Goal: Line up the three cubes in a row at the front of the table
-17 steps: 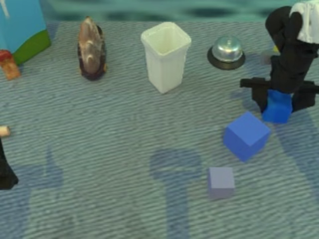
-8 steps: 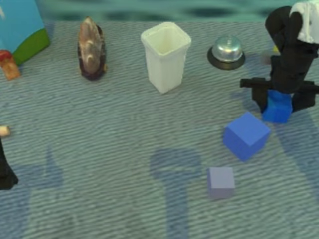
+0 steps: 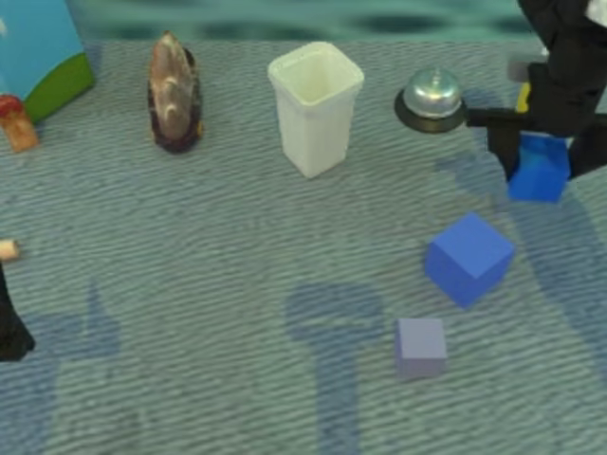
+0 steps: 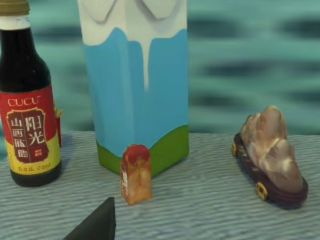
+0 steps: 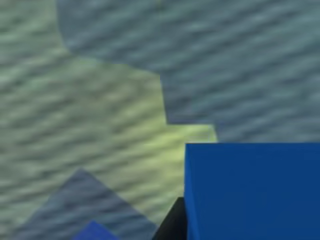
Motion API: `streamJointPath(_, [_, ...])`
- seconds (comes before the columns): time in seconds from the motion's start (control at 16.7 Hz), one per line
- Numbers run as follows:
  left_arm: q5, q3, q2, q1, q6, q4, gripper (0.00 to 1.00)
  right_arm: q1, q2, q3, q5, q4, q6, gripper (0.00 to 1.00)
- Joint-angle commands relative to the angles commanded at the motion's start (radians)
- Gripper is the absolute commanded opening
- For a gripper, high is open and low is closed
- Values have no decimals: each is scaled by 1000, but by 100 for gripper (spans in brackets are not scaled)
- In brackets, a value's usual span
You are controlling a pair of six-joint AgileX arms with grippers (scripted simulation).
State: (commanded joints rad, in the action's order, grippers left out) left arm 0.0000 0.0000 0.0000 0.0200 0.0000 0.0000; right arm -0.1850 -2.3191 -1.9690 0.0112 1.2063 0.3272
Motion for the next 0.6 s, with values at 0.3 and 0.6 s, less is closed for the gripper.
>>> streamJointPath(0.3, [0,0,0,0,0,0,100,4,6,-14,-1,16,1,0])
streamJointPath(0.6, [0,0,0,0,0,0,100,-106,57,49,1,2,94,0])
